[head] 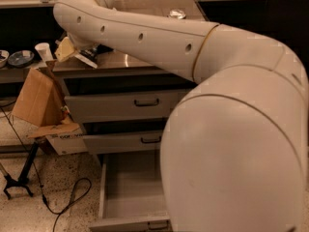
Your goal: Place blue chip bag into bottom drawer
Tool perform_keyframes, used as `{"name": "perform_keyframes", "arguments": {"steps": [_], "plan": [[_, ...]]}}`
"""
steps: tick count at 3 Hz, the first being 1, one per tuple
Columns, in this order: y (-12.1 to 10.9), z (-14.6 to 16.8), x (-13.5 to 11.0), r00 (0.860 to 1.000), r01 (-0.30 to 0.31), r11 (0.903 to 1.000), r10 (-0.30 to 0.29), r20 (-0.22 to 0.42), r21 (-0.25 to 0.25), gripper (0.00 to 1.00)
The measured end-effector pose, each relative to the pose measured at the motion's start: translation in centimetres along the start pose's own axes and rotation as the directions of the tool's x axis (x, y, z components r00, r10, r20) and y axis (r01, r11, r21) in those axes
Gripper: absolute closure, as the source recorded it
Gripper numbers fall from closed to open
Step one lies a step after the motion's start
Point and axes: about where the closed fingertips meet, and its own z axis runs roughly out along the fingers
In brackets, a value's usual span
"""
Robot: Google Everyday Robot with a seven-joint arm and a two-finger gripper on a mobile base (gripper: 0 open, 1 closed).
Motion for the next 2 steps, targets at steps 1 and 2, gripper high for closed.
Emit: {"name": "perform_keyframes", "arguments": {"steps": [1, 2], "plan": [[-0.8, 4.1, -1.6, 0.998, -0.066, 0.9964, 0.065, 0.007, 0.054, 0.00], [-1.3, 6.8, -2.4, 0.995, -0.100, 0.9920, 0.101, -0.004, 0.077, 0.00]]}}
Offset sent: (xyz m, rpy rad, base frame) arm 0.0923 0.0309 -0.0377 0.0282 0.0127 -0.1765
